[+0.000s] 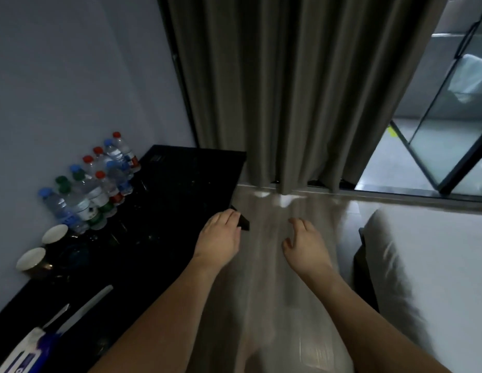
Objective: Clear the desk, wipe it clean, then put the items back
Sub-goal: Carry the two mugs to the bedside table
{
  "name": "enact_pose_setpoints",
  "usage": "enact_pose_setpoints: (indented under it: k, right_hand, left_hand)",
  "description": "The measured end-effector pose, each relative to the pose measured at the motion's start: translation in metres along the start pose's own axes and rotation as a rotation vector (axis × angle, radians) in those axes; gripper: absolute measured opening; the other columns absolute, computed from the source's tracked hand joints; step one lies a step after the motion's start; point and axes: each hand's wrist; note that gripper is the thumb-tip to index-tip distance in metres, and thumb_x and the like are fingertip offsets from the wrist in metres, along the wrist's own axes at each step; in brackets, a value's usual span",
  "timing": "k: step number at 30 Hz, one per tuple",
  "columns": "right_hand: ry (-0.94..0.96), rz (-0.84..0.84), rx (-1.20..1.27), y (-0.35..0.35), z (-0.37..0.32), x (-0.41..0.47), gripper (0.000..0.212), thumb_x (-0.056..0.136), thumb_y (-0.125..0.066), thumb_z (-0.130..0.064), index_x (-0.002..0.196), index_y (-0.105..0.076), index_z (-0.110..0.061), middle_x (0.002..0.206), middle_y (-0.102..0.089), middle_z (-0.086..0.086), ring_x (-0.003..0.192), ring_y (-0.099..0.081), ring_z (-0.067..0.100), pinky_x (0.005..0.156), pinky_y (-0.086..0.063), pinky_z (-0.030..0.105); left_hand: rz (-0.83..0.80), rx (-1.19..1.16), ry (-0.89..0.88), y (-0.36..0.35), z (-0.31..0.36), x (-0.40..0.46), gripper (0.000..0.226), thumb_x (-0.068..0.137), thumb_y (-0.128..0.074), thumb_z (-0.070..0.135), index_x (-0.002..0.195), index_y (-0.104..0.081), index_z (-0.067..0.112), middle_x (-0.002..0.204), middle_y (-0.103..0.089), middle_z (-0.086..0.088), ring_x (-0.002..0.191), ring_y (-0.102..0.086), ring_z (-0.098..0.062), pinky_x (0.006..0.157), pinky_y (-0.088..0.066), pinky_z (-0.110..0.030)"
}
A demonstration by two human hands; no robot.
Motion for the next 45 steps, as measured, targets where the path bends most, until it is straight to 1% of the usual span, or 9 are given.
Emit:
enact_pose_setpoints:
  k: [10, 15, 22, 27, 32, 36, 38, 42, 45]
  right_hand:
    - [0.222, -0.208, -0.013, -0.064, -0.082, 0.178, 0.056, 0.087, -0.057, -0.021, 0.14, -0.043, -0.016, 0.138, -0.047, 0.007, 0.123, -0.048, 0.028, 0.103, -0.042, 0.036]
    - [0.365, -0.291, -0.016, -0.105, -0.146, 0.25, 0.053, 0.09, -0.055, -0.021, 0.141, -0.043, -0.016, 0.143, -0.043, 0.003, 0.129, -0.043, 0.022, 0.109, -0.038, 0.033]
    - [0.642, -0.502, -0.084, -0.189, -0.234, 0.289, 0.052, 0.093, -0.054, -0.022, 0.144, -0.041, -0.017, 0.147, -0.039, 0.001, 0.133, -0.04, 0.016, 0.112, -0.035, 0.031]
    - [0.921, -0.716, -0.045, -0.231, -0.295, 0.282, 0.052, 0.093, -0.052, -0.02, 0.143, -0.041, -0.014, 0.147, -0.039, 0.002, 0.132, -0.04, 0.018, 0.111, -0.034, 0.033]
    - [1.091, -0.837, 0.001, -0.266, -0.35, 0.26, 0.049, 0.093, -0.052, -0.019, 0.142, -0.044, -0.014, 0.145, -0.041, 0.003, 0.13, -0.043, 0.019, 0.109, -0.037, 0.031]
    - [1.115, -0.946, -0.01, -0.298, -0.382, 0.243, 0.043, 0.097, -0.049, -0.016, 0.14, -0.045, -0.016, 0.145, -0.043, 0.001, 0.131, -0.043, 0.017, 0.108, -0.038, 0.03]
    - [1.049, -0.998, 0.009, -0.318, -0.399, 0.24, 0.041, 0.098, -0.048, -0.016, 0.139, -0.047, -0.016, 0.143, -0.045, 0.002, 0.131, -0.044, 0.018, 0.108, -0.038, 0.031]
    - [0.862, -1.05, 0.054, -0.356, -0.434, 0.243, 0.038, 0.097, -0.052, -0.015, 0.135, -0.052, -0.011, 0.137, -0.053, 0.007, 0.125, -0.051, 0.022, 0.104, -0.042, 0.033]
    - [0.695, -1.095, 0.074, -0.396, -0.462, 0.243, 0.037, 0.096, -0.053, -0.016, 0.132, -0.054, -0.008, 0.132, -0.057, 0.01, 0.12, -0.054, 0.024, 0.096, -0.042, 0.03]
  left_hand:
    - [0.004, -0.06, 0.288, -0.025, -0.118, 0.1, 0.045, 0.1, -0.041, 0.029, 0.142, -0.046, 0.012, 0.144, -0.047, -0.005, 0.132, -0.043, -0.021, 0.112, -0.034, -0.035]
    - [0.042, -0.069, 0.54, -0.024, -0.191, 0.116, 0.047, 0.101, -0.041, 0.03, 0.146, -0.039, 0.015, 0.15, -0.039, -0.003, 0.138, -0.035, -0.018, 0.117, -0.027, -0.033]
    - [0.056, -0.015, 0.906, -0.017, -0.266, 0.076, 0.048, 0.1, -0.042, 0.031, 0.146, -0.039, 0.016, 0.15, -0.04, -0.005, 0.136, -0.037, -0.019, 0.115, -0.03, -0.033]
    - [0.106, 0.103, 1.226, 0.013, -0.276, 0.017, 0.046, 0.098, -0.045, 0.027, 0.143, -0.044, 0.015, 0.145, -0.046, -0.003, 0.13, -0.043, -0.021, 0.108, -0.034, -0.031]
    - [0.209, 0.047, 1.547, 0.034, -0.273, -0.038, 0.045, 0.098, -0.046, 0.029, 0.142, -0.043, 0.019, 0.145, -0.045, -0.001, 0.13, -0.045, -0.02, 0.106, -0.041, -0.036]
    - [0.316, -0.18, 1.827, 0.041, -0.292, -0.068, 0.043, 0.096, -0.051, 0.026, 0.138, -0.048, 0.02, 0.137, -0.052, -0.003, 0.121, -0.053, -0.02, 0.097, -0.048, -0.038]
    - [0.42, -0.361, 1.936, 0.043, -0.314, -0.078, 0.043, 0.096, -0.054, 0.024, 0.138, -0.049, 0.017, 0.132, -0.057, -0.004, 0.115, -0.058, -0.02, 0.091, -0.049, -0.034]
    - [0.625, -0.642, 1.974, 0.04, -0.37, -0.087, 0.024, 0.093, -0.056, 0.017, 0.114, -0.066, 0.013, 0.096, -0.068, -0.003, 0.091, -0.066, -0.021, 0.086, -0.055, -0.04]
    - [0.741, -0.867, 1.995, 0.03, -0.426, -0.097, 0.02, 0.091, -0.05, 0.005, 0.101, -0.067, 0.011, 0.083, -0.066, -0.007, 0.076, -0.064, -0.025, 0.075, -0.055, -0.039]
Point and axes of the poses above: each hand's wrist, its own x-axis towards the middle knuckle, its own y-axis out of the back of the hand, z = x × y
